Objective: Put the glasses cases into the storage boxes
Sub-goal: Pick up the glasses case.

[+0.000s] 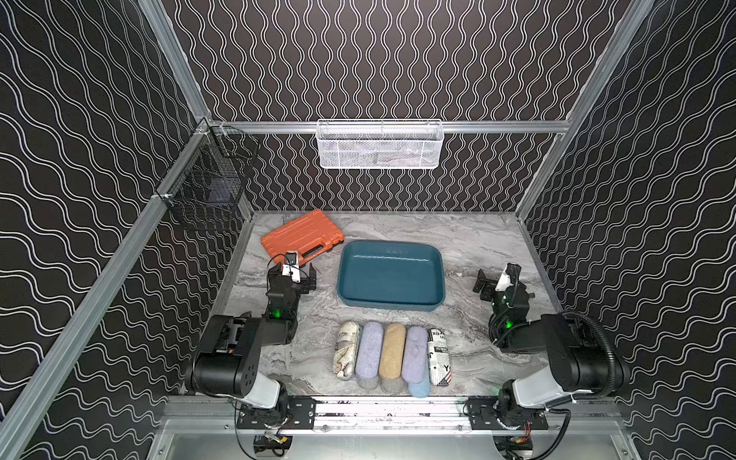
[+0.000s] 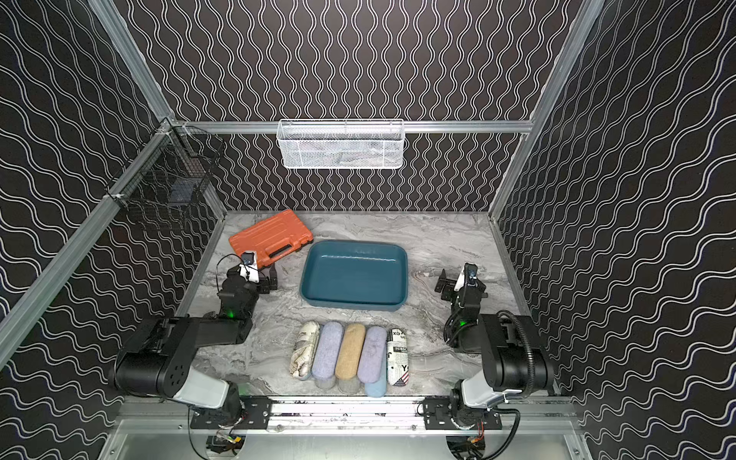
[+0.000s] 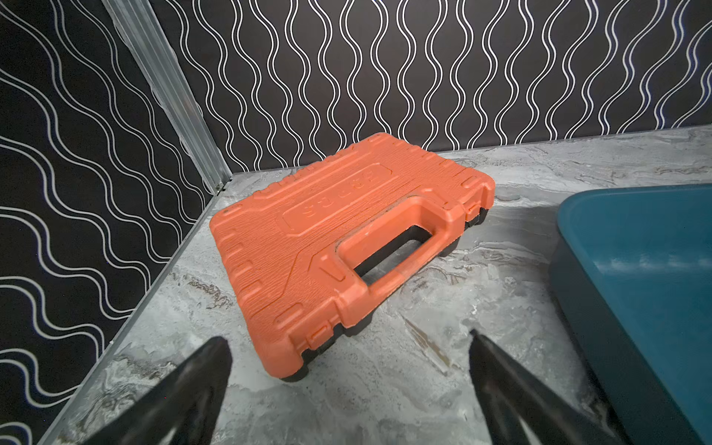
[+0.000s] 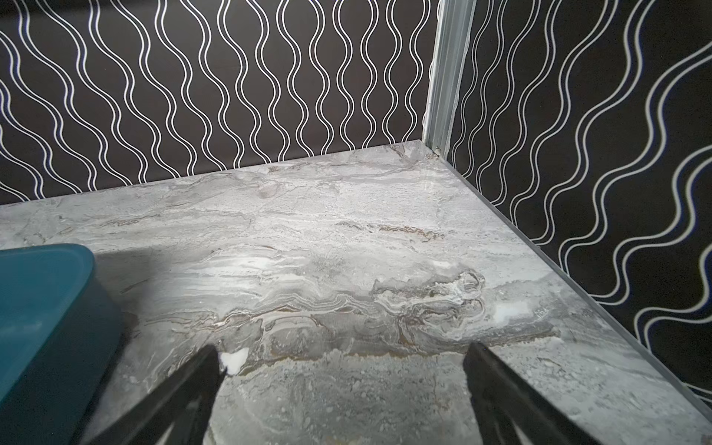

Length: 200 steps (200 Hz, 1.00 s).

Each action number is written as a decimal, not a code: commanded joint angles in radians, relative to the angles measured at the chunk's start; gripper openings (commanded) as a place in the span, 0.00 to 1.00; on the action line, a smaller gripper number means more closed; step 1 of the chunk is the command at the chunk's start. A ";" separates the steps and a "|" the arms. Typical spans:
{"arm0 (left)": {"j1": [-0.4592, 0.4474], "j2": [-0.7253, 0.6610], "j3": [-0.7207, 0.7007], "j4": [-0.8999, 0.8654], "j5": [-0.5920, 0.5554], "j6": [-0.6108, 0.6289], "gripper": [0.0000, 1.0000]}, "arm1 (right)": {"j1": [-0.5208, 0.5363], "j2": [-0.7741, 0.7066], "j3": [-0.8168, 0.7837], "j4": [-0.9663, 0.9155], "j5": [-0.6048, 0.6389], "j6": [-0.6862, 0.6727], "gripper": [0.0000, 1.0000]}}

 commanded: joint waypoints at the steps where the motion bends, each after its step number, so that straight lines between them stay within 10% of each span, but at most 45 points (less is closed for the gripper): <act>1: 0.003 0.001 0.007 0.007 0.050 0.026 0.99 | 0.001 0.000 0.002 0.026 -0.006 0.006 1.00; 200: 0.024 0.003 0.019 -0.009 0.076 0.017 0.99 | 0.000 0.000 0.005 0.023 -0.005 0.005 1.00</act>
